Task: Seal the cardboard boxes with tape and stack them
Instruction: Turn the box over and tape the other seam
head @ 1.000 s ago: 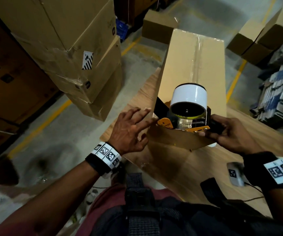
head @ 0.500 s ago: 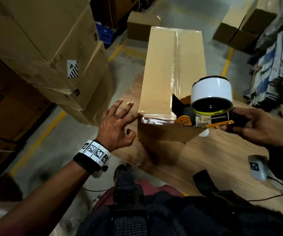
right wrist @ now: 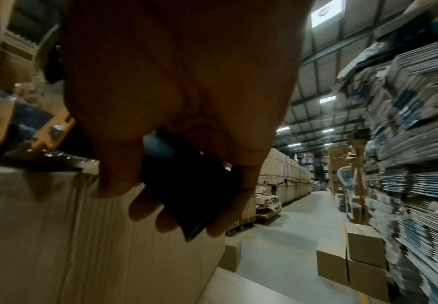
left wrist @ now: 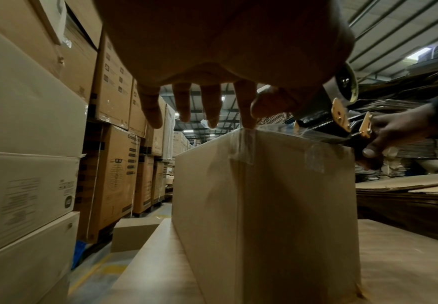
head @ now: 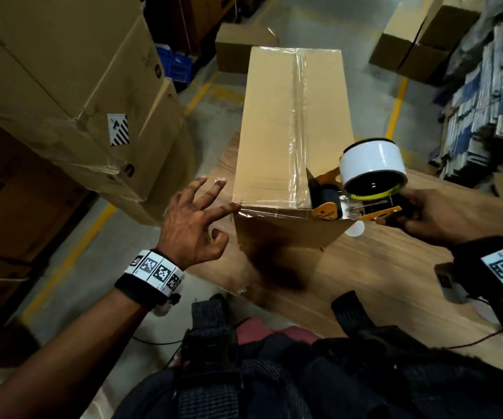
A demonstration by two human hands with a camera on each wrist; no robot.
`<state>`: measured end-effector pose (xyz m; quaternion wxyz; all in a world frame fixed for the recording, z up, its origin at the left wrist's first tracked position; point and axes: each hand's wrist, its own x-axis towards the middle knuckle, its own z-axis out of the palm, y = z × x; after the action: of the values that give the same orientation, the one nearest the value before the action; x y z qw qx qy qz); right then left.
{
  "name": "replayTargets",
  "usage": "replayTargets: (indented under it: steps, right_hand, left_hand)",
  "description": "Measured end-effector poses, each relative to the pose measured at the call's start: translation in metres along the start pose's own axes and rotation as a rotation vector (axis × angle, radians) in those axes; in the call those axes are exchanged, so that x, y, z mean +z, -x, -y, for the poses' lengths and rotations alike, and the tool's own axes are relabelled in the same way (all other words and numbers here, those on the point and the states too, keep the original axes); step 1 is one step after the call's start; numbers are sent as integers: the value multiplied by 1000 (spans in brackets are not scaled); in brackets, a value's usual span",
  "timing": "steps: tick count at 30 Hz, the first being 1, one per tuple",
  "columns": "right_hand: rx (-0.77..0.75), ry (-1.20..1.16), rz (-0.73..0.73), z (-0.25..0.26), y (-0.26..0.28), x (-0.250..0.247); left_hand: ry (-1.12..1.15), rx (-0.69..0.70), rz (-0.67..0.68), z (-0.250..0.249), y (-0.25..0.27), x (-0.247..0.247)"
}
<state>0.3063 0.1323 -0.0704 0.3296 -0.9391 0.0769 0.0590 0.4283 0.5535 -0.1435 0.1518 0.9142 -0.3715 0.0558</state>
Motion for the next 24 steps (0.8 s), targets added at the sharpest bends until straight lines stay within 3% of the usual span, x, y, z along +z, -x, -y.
replayTargets:
  steps: [4,8,11,15,21,24]
  right_hand:
    - [65,73,-18,-26,-7,12]
    - [88,106,-8,-42,-15,17]
    - [70,135,4,-41,-18,17]
    - [64,134,21,-44,-20,17]
    - [20,96,70,-48,-20,13]
    - [-72,58,123,-60,-14,2]
  left_hand:
    - [45,144,-56,-24,-16,9]
    - [-50,152,76,-71,-30,32]
    - [-160,132,145,-79,-27,47]
    - [-151,127,86,-79,-28,42]
    - [-77,117,57,-130,-46,57]
    - [-77,85,20,-134,-47,67]
